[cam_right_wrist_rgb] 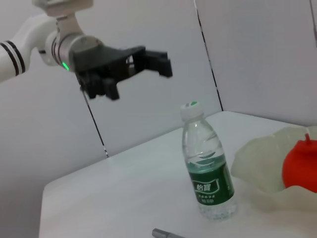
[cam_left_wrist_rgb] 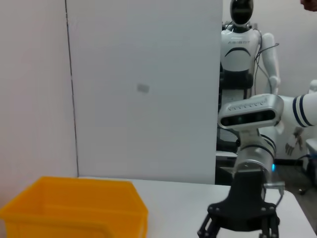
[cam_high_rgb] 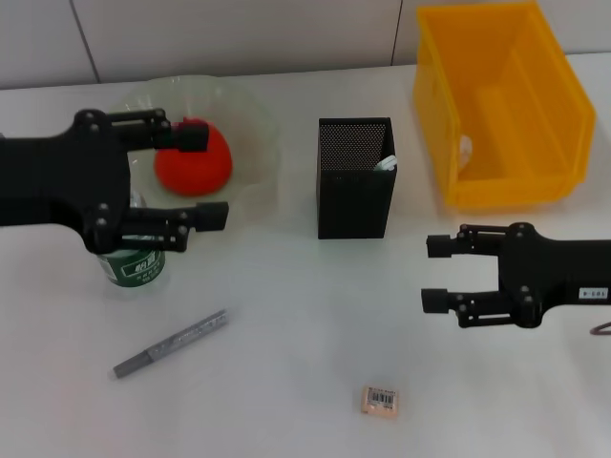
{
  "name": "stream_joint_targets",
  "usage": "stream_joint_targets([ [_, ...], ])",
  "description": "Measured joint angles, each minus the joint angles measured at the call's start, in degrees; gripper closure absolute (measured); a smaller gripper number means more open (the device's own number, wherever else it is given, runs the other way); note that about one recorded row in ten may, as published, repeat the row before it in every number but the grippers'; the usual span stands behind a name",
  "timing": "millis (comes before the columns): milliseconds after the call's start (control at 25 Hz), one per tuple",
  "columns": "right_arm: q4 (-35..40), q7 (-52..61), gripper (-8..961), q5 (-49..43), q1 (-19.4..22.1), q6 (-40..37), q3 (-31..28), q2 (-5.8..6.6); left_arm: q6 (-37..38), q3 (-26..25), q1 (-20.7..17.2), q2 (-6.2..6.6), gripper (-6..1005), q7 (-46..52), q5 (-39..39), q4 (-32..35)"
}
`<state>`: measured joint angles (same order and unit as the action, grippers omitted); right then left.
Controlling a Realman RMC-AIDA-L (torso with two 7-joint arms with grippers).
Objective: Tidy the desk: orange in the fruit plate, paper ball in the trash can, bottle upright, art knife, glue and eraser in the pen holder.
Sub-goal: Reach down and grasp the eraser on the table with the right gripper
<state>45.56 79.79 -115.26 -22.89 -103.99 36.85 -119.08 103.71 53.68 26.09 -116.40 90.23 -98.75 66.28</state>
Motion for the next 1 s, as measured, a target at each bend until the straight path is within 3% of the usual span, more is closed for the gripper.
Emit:
stream_joint_targets([
  [200,6.13,6.91,191,-0.58,-1.2,0.29,1.77,-0.02,-0.18,-0.05,1.22,1.2,196,-5.3,-0.12,-9.03],
  [440,13.1,14.82,191,-0.65,-1.92,1.23,7.15,-0.13,-0.29,-0.15,1.25,1.78,196,-8.83,-0.04,-13.24],
  [760,28.66,29.5,191,-6.05,-3.11,2.09,19.93,-0.06,-0.49,-0.63,-0.35,1.52,196,-12.41,-0.13,-16.39],
  [1000,40.27,41.84,191,-15.65,-5.75,0.74,31.77,-0.03,-1.05,-0.69,-0.9,1.44,196,-13.58,-0.13,-18.39],
])
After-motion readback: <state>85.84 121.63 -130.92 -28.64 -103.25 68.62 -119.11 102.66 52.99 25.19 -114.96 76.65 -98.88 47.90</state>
